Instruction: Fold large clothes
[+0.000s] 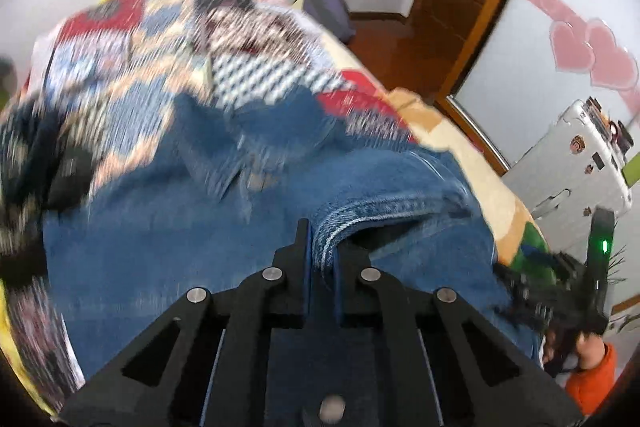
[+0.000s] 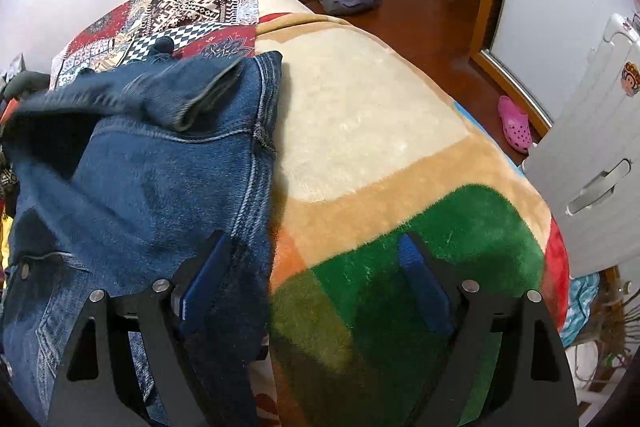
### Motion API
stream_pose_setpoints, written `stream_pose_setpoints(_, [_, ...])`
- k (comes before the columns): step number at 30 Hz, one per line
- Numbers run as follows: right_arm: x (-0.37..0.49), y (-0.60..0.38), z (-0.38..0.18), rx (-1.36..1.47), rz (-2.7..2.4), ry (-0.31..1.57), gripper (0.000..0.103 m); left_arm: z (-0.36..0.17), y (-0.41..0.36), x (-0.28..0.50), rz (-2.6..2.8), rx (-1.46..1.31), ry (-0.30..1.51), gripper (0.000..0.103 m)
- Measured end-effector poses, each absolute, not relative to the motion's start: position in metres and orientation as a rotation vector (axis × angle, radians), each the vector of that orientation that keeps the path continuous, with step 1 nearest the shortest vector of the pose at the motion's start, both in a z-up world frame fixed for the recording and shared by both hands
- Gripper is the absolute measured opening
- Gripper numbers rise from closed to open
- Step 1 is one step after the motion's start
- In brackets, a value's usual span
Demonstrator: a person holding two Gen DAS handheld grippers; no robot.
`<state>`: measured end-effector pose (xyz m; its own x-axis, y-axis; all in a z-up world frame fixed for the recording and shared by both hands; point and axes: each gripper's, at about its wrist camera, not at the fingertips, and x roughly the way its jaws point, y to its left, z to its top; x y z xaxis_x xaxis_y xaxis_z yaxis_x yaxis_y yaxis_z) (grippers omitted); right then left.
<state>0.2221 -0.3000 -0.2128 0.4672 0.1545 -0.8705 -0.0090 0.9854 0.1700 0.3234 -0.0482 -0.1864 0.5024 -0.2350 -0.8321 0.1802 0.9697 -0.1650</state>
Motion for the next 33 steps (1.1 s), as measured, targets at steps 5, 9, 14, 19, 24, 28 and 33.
stream_pose_setpoints(5, [0.224, -0.297, -0.212, 0.13, 0.093, 1.092, 0.083, -0.214, -0.03, 0.289, -0.218, -0.076, 1.072, 0.013])
stream_pose_setpoints(9, [0.228, -0.297, -0.205, 0.141, 0.083, 1.116, 0.083, -0.206, -0.037, 0.283, -0.191, 0.056, 1.04, 0.039])
stream_pose_setpoints(14, [0.229, -0.293, -0.183, 0.164, 0.108, 1.066, 0.083, -0.176, -0.044, 0.292, -0.19, 0.118, 0.941, 0.076])
stream_pose_setpoints(19, [0.237, -0.28, -0.17, 0.183, 0.136, 1.023, 0.083, -0.165, -0.08, 0.315, -0.313, 0.235, 0.945, 0.082])
stream_pose_setpoints(24, [0.244, -0.264, -0.178, 0.197, 0.166, 1.042, 0.083, -0.202, -0.117, 0.333, -0.325, 0.474, 1.005, 0.088])
stream_pose_setpoints(28, [0.247, -0.253, -0.191, 0.183, 0.178, 1.078, 0.083, -0.234, -0.127, 0.344, -0.325, 0.552, 1.063, 0.088])
stream_pose_setpoints(33, [0.248, -0.254, -0.211, 0.186, 0.186, 1.133, 0.083, -0.23, -0.122, 0.36, -0.29, 0.481, 1.019, 0.064])
